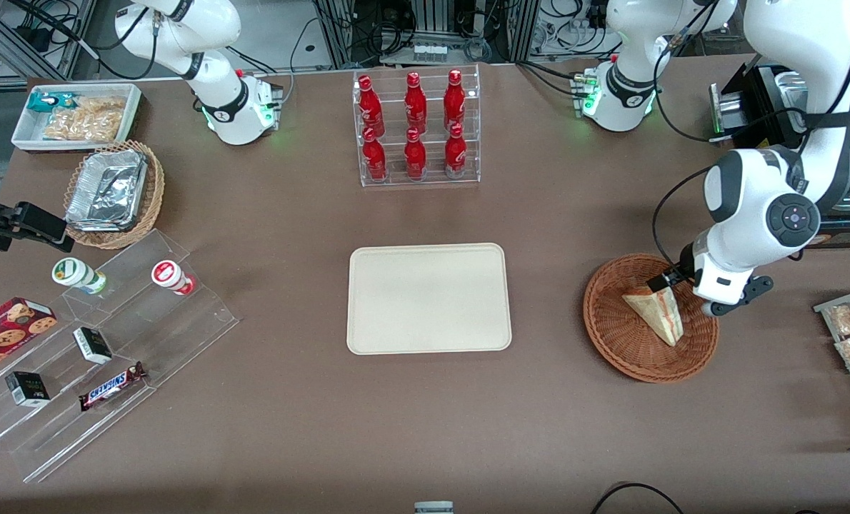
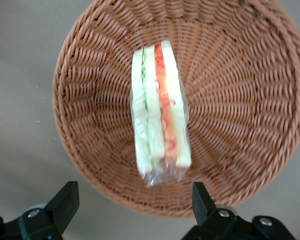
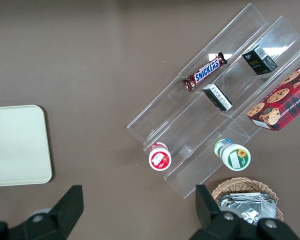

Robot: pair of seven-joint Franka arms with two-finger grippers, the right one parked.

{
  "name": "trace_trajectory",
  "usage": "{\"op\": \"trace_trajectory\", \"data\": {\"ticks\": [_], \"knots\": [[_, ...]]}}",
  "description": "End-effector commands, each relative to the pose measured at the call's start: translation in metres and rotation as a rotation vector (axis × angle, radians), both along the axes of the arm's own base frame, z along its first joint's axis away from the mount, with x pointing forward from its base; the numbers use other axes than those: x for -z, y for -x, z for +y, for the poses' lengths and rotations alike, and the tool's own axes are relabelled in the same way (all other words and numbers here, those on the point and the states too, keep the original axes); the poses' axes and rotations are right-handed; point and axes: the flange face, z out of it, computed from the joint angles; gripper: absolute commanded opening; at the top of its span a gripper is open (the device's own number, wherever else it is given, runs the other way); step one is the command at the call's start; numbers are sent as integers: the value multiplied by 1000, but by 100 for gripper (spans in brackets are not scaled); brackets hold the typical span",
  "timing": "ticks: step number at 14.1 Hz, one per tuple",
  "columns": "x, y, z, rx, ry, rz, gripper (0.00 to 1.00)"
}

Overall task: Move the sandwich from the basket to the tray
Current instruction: 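Lower the left gripper and close it on the sandwich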

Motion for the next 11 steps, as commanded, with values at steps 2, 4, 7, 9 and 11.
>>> {"op": "trace_trajectory", "data": {"ticks": [2, 4, 7, 9, 11], "knots": [[24, -11, 11, -154, 3, -39, 100], [39, -14, 12, -167, 10, -48, 100], [56, -16, 11, -214, 50, -60, 100], [64, -15, 7, -255, 55, -48, 99], [65, -16, 6, -299, 51, -47, 48]]}}
